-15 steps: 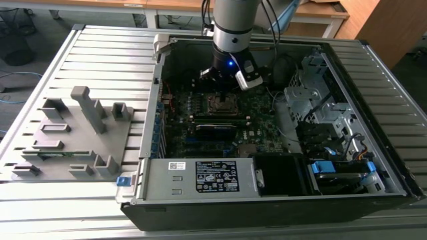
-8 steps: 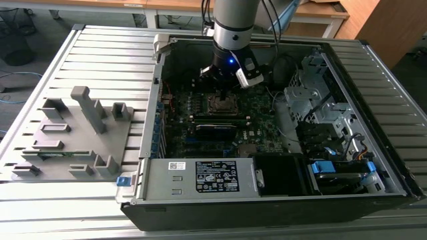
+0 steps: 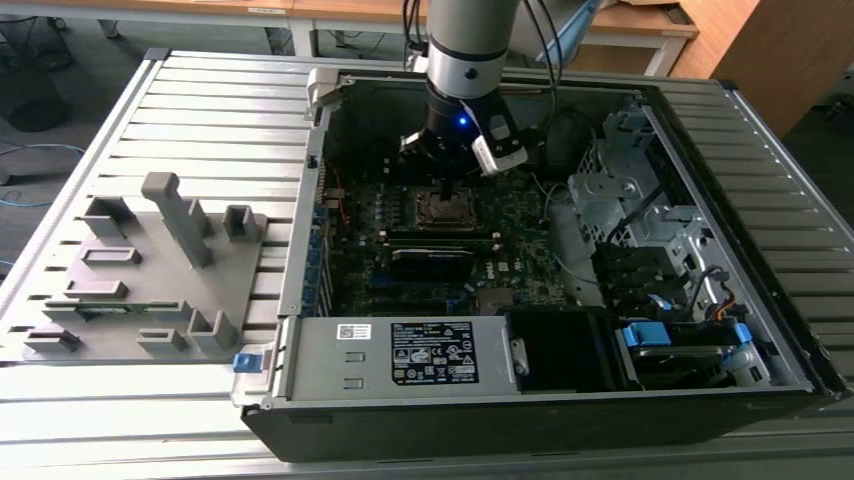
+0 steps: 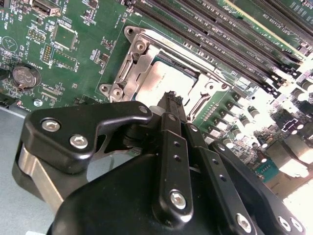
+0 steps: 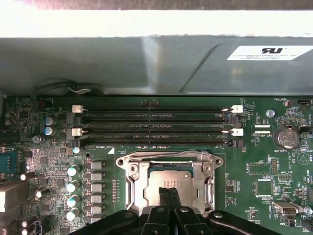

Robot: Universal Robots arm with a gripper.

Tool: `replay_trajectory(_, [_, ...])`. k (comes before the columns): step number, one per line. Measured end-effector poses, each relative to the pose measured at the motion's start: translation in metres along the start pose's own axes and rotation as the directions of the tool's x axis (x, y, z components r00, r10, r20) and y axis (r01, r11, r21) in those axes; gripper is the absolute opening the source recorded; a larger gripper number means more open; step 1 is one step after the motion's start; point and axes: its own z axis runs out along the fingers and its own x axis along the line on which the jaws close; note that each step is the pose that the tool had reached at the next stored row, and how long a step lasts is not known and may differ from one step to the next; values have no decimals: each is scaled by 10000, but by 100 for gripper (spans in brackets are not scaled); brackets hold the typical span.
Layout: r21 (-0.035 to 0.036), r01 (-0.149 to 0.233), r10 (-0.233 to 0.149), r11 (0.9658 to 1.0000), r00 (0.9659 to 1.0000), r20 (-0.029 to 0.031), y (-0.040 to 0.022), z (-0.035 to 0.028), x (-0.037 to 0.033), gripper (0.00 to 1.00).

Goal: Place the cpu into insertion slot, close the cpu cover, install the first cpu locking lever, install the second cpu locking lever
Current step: 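Install the second cpu locking lever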

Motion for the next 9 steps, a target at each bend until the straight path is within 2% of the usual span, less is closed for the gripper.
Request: replay_trajectory(9, [4,0,0,10000,10000,-2,1,-36,0,11])
